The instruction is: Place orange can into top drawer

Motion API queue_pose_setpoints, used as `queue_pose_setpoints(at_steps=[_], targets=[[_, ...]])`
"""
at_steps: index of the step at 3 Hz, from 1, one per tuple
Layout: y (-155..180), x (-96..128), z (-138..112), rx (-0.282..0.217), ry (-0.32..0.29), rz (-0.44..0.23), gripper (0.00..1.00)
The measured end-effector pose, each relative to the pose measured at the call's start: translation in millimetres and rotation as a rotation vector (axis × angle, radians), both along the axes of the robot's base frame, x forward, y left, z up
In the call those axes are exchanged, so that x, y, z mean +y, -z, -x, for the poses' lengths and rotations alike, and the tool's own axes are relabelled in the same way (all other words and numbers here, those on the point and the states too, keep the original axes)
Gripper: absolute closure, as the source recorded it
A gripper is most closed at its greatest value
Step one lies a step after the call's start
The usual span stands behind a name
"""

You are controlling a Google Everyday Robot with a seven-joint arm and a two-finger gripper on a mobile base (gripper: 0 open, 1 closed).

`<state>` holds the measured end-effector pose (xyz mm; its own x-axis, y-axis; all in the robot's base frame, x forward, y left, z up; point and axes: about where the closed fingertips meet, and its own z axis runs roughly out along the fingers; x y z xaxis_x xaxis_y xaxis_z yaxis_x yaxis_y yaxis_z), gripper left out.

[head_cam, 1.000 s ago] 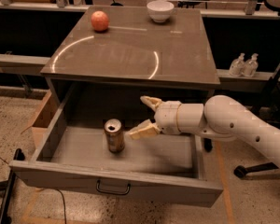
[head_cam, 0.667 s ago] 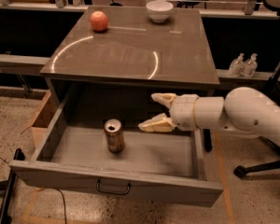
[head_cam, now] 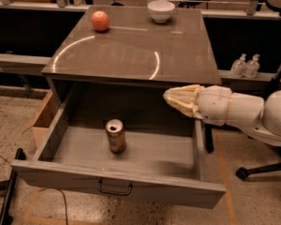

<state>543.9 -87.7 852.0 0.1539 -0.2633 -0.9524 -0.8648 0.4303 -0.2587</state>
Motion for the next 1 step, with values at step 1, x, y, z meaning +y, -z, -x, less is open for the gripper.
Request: queue_pose_setpoints(at_steps=[1], targets=[[-5.0, 10.1, 1.8, -0.041, -0.026, -0.019, 0.74]])
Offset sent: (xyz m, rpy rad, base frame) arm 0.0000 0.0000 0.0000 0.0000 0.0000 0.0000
